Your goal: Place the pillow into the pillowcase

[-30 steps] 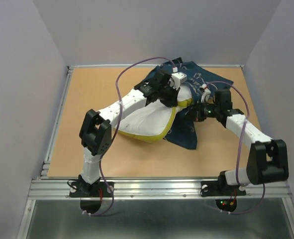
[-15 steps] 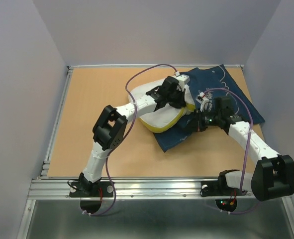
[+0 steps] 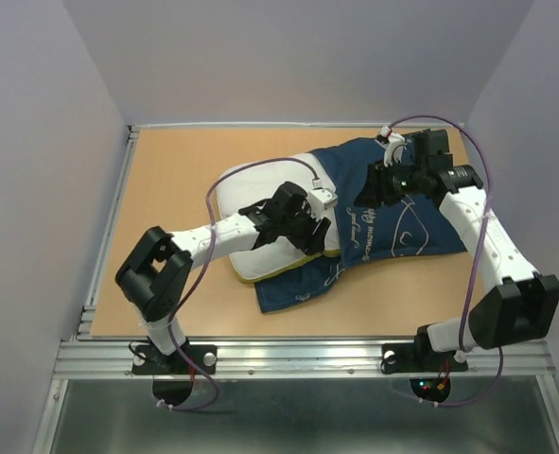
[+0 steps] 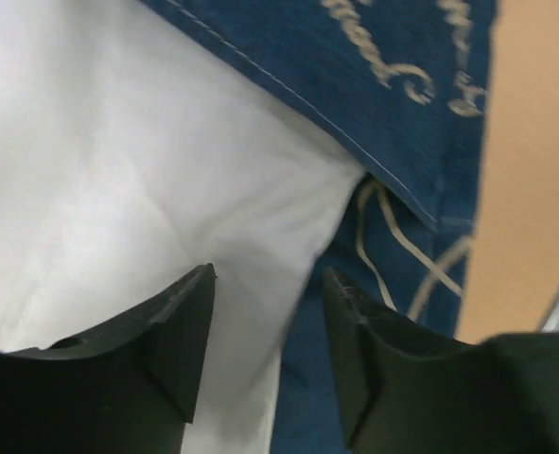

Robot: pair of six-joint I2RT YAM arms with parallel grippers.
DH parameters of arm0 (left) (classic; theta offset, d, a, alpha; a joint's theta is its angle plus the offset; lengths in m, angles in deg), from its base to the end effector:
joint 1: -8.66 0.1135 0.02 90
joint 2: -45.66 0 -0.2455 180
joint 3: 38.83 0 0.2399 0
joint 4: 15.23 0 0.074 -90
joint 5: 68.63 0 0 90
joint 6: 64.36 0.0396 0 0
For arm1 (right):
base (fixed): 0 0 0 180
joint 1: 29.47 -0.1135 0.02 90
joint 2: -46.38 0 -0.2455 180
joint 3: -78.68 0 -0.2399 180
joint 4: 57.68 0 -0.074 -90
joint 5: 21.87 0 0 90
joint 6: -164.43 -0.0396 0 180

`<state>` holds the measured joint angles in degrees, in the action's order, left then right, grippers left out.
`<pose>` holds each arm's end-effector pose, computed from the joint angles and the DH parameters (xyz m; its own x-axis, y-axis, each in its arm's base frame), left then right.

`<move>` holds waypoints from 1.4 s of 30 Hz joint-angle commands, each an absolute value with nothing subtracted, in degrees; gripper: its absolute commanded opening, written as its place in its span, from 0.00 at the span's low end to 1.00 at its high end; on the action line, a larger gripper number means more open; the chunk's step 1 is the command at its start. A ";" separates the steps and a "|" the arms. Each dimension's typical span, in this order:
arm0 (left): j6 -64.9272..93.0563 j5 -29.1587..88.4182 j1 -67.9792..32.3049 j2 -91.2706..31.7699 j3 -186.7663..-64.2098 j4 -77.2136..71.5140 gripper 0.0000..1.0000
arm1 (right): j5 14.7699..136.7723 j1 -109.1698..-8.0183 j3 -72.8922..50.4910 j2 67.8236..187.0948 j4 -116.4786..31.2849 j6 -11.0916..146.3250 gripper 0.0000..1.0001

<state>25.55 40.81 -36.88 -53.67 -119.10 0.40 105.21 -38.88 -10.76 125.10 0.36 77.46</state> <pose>0.2554 -0.2791 0.2140 -0.4000 0.4055 -0.8219 0.8641 0.4658 -0.1907 0.2722 0.0693 0.3273 -0.6824 -0.1558 -0.7142 -0.5790 0.7116 0.3980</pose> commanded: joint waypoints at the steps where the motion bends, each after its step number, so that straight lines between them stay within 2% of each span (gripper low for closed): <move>1: 28.81 43.70 -37.22 -44.18 -118.18 2.94 0.64 | 90.99 -39.04 -5.91 133.46 -1.88 76.46 0.51; 3: 28.28 42.38 -36.52 -41.02 -119.84 4.08 0.68 | 87.67 -39.83 -2.91 138.30 -3.29 75.75 0.56; 4: 28.19 41.85 -35.90 -40.13 -120.37 4.35 0.75 | 86.51 -40.97 -1.16 140.23 -3.29 75.49 0.59; 5: 27.58 38.89 -34.94 -38.65 -120.81 4.61 0.84 | 84.32 -41.50 2.51 143.29 -3.29 75.22 0.69; 14: 25.91 29.21 -23.70 -44.33 -125.65 11.64 0.86 | 70.01 -50.90 14.84 154.13 -3.20 75.92 0.73; 17: 22.32 29.89 -19.83 -46.27 -125.57 13.75 0.87 | 66.13 -52.75 16.26 157.28 -2.59 76.19 0.75; 18: 21.96 30.85 -17.29 -46.80 -125.04 14.02 0.88 | 64.19 -53.02 16.78 158.17 -2.41 76.28 0.80; 22: 21.78 31.56 -15.25 -48.12 -124.34 13.93 0.89 | 60.57 -53.02 17.40 161.68 -2.32 77.42 0.80; 26: 21.25 31.56 -14.54 -51.11 -124.86 13.93 0.89 | 60.84 -53.11 18.63 165.64 -2.32 78.74 0.70; 29: 21.16 30.16 -14.45 -52.60 -124.69 13.41 0.89 | 58.38 -53.11 19.16 167.66 -2.32 79.18 0.58; 30: 21.34 29.90 -14.37 -53.13 -124.51 13.32 0.89 | 57.77 -53.11 19.07 167.41 -2.32 79.26 0.47; 32: 21.16 29.46 -14.10 -53.66 -124.25 13.14 0.88 | 58.02 -53.11 18.99 166.62 -2.32 79.35 0.35; 33: 21.07 29.45 -13.84 -54.01 -123.72 12.97 0.86 | 58.63 -53.02 18.90 166.18 -2.32 79.35 0.23; 36: 20.46 30.24 -13.40 -54.71 -123.10 12.00 0.79 | 60.65 -53.11 18.46 163.20 -2.15 79.18 0.06; 41: 20.63 31.91 -13.31 -55.95 -123.28 11.38 0.68 | 69.60 -53.11 17.32 160.38 -1.53 79.00 0.01; 42: 21.07 32.09 -13.31 -55.86 -123.11 11.30 0.63 | 71.63 -53.02 17.14 160.02 -1.53 78.83 0.00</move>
<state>20.87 30.82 -13.69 -55.12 -124.06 12.09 64.08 -53.41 16.58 165.12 -1.46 78.77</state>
